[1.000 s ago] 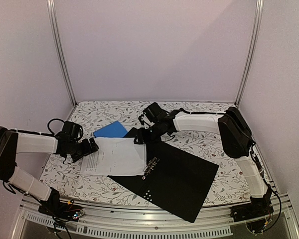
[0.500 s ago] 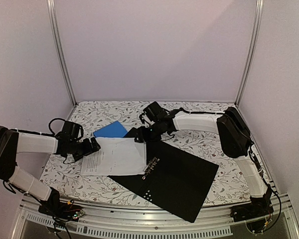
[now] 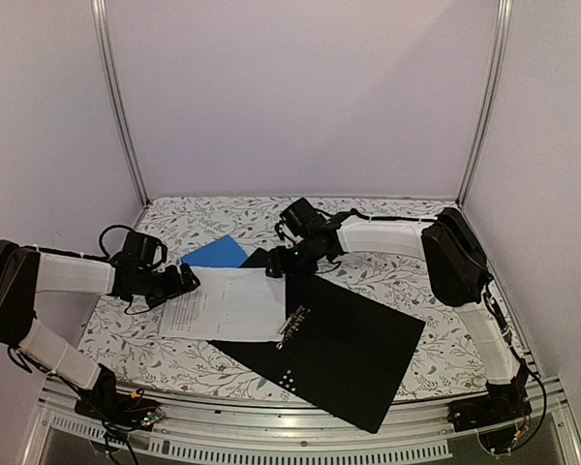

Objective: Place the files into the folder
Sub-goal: Adjust the file in the folder.

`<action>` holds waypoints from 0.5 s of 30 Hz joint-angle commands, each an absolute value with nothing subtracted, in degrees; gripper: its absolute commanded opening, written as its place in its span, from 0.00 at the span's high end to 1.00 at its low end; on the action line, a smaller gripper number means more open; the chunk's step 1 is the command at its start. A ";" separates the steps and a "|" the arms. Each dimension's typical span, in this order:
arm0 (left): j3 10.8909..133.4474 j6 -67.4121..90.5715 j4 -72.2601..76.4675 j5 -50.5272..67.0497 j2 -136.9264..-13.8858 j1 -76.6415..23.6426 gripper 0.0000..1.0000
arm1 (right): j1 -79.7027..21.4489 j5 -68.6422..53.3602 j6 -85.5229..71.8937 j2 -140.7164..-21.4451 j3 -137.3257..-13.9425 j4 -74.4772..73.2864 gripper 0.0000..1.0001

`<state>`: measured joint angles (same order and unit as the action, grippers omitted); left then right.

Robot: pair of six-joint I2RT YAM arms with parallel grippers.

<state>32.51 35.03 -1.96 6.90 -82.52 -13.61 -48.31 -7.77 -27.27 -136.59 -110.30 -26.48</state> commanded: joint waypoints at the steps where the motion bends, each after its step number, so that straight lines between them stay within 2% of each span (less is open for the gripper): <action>1: 33.12 34.71 -2.13 5.32 -82.08 -13.66 0.00 | -48.05 -6.45 -26.63 -137.15 -110.44 -28.87 0.33; 7: 33.36 33.60 -6.81 0.20 -80.22 -13.71 0.00 | -48.02 -6.96 -27.00 -136.08 -107.86 -28.43 0.32; 15: 33.02 34.23 -5.41 3.97 -84.37 -13.69 0.00 | -48.96 -10.03 -28.01 -136.53 -107.17 -27.71 0.32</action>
<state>32.53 34.44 -5.37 2.11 -81.62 -13.61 -48.38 -8.08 -27.24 -136.57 -108.36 -27.03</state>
